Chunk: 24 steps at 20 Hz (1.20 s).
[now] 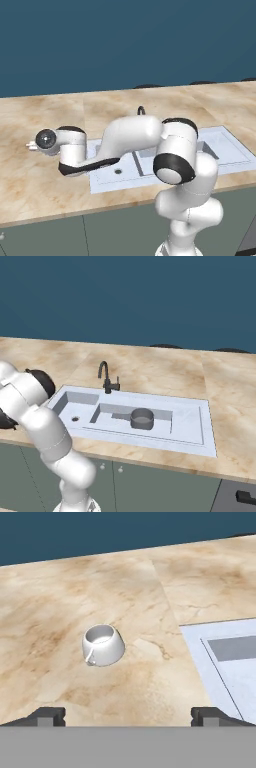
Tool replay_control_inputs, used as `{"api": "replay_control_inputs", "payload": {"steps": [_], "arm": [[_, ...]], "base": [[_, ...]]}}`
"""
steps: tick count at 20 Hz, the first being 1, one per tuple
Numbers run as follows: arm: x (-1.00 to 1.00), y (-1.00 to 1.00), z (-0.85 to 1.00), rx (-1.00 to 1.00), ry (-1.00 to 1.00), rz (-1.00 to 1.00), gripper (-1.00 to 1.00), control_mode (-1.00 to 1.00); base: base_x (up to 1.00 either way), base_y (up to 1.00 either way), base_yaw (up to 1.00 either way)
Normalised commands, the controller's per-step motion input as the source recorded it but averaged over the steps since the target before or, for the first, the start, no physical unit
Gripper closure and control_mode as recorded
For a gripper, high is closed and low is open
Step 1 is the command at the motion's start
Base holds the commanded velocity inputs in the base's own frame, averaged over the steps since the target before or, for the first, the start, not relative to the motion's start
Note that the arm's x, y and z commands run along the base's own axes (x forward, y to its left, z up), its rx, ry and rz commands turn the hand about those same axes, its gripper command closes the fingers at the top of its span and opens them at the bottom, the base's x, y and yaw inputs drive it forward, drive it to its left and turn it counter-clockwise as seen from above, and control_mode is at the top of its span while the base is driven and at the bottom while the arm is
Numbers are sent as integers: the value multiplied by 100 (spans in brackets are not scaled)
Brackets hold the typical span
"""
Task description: Move any existing items from the left basin to the right basin for drying. Then move the mug from the counter to the left basin of the sink for washing.
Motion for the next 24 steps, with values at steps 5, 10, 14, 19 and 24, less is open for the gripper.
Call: {"api": "replay_control_inputs", "payload": {"steps": [5, 10, 14, 19, 24], "arm": [[23, 0, 0, 0, 3, 0, -100, -100], [14, 0, -2, 0, 6, 0, -100, -100], [0, 0, -7, 0, 0, 0, -100, -100], [0, 0, -10, 0, 0, 0, -100, -100], [0, 0, -13, 0, -1, 0, -100, -100]], "base": [[0, 0, 0], [0, 0, 0], [0, 0, 0], [0, 0, 0], [0, 0, 0]]}}
